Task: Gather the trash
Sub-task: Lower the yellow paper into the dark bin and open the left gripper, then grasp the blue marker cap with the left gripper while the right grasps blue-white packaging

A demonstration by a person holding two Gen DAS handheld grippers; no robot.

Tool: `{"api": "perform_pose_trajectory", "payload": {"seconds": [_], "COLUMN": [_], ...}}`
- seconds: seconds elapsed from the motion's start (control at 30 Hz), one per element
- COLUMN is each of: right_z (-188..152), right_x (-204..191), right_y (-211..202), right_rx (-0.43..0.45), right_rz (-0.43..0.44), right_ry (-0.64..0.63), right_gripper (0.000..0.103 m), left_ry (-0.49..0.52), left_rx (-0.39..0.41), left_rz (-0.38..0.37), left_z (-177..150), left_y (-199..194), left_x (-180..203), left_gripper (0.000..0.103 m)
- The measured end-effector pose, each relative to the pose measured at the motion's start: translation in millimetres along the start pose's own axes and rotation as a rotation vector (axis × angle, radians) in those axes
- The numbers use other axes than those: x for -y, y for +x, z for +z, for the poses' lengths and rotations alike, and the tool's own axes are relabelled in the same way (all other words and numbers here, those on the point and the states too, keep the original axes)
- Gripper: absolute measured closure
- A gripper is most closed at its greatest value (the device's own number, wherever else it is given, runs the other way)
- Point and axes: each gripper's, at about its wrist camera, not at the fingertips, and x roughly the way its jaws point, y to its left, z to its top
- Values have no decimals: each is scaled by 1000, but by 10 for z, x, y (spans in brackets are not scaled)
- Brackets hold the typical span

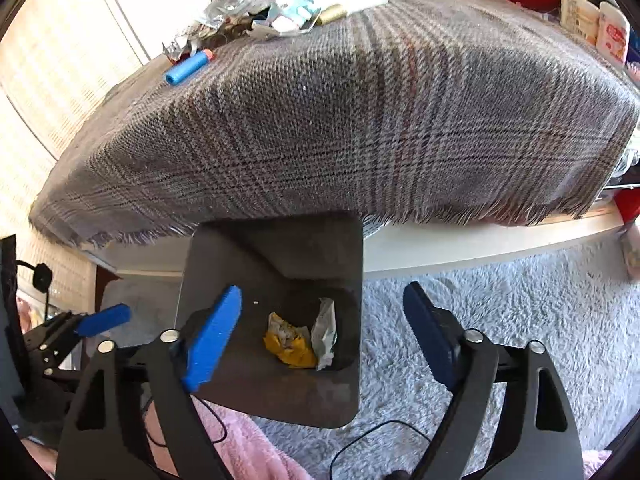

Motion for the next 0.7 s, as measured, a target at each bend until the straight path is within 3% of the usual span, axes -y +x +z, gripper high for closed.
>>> {"api": "perform_pose_trajectory", "payload": {"seconds": [0.1,0.43,0.7], "right_z": [42,594,1029], "right_x": [38,128,-31], "right_y": [-71,-564,-526], "right_rx": [11,144,182], "right_rz": [-1,-1,-17], "right_ry": [12,47,15], "right_gripper": [8,8,8], "left_ry": [3,12,47], "left_rx": [22,142,220], "left_rz": [20,70,54], "left_z": [38,353,846], "left_y": [-131,-593,-695], "left_x": [-87,2,149], "left_gripper": [11,8,8]}}
